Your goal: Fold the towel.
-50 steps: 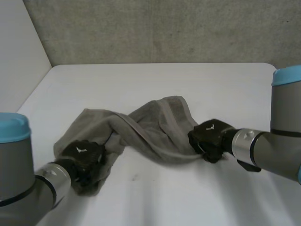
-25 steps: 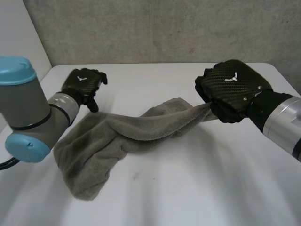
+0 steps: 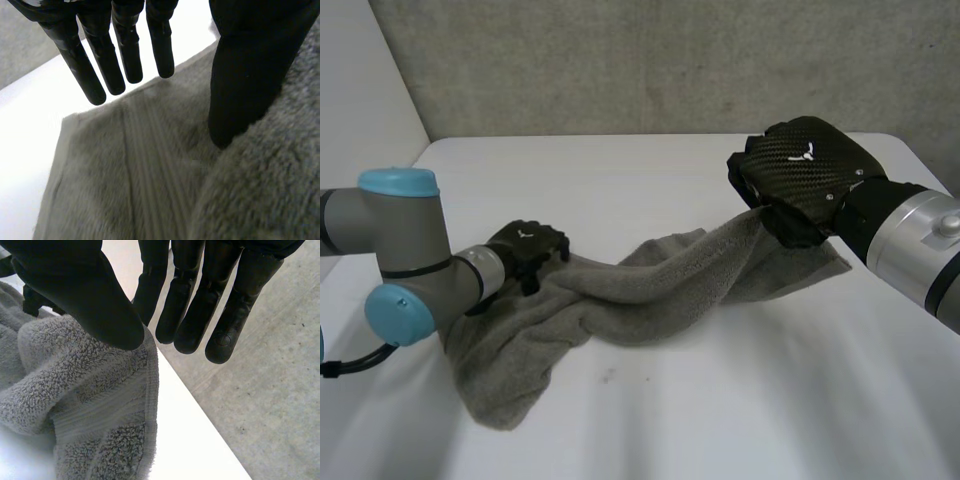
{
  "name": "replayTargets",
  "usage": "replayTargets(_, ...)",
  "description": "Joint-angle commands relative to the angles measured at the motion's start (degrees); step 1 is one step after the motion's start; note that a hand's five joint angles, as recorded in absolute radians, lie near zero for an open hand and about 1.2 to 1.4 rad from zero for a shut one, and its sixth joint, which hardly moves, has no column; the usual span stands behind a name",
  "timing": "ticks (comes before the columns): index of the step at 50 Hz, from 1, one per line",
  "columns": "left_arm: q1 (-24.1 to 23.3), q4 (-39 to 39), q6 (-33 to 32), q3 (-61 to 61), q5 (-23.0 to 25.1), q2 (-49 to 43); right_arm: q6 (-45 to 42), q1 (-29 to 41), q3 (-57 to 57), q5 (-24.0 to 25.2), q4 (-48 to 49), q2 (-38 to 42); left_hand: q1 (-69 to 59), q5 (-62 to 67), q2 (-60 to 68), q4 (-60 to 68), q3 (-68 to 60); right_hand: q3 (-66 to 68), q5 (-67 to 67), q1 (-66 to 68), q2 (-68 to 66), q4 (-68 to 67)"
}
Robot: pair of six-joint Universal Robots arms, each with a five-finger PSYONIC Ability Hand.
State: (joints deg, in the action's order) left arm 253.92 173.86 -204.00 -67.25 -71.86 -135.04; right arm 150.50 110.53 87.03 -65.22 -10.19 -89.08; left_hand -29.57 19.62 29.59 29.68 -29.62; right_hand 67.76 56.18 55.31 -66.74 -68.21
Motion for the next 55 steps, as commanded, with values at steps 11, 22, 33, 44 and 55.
replayTargets(11, -4.2, 6.8, 4.7, 0.5, 6.1, 1.2, 4.4, 0.3, -1.2, 0.6, 6.8, -6.6, 3.4, -3.4, -3.4, -3.5, 3.4, 12.2, 13.8, 24.7, -13.3, -11.8)
replayTargets(22, -5.6, 8.9, 6.4, 1.1, 11.4, -3.2, 6.8, -0.1, 0.0, 2.8, 7.2, -7.5, -17.6, 17.6, 17.6, 17.5, -17.6, 12.2, 13.8, 24.7, -13.3, -11.8)
replayTargets(33, -6.0, 10.2, 6.3, 3.1, 10.3, -2.2, 6.1, -0.4, -3.4, 2.1, 7.5, -0.5, -50.4, 50.4, 50.4, 50.3, -50.4, 12.2, 13.8, 24.7, -13.3, -11.8)
replayTargets(44, -2.8, 26.8, 6.6, 4.2, -7.9, 11.8, 5.9, 0.5, -17.6, -5.9, 16.4, 12.3, -50.4, 50.4, 50.4, 50.3, -50.4, 12.2, 13.8, 24.7, -13.3, -11.8)
replayTargets(55, -3.2, 30.7, 13.8, -3.6, -9.9, 24.1, 6.7, 1.7, -19.7, -12.4, 28.7, 13.5, -50.4, 50.4, 50.4, 50.3, -50.4, 12.2, 13.8, 24.7, -13.3, -11.8)
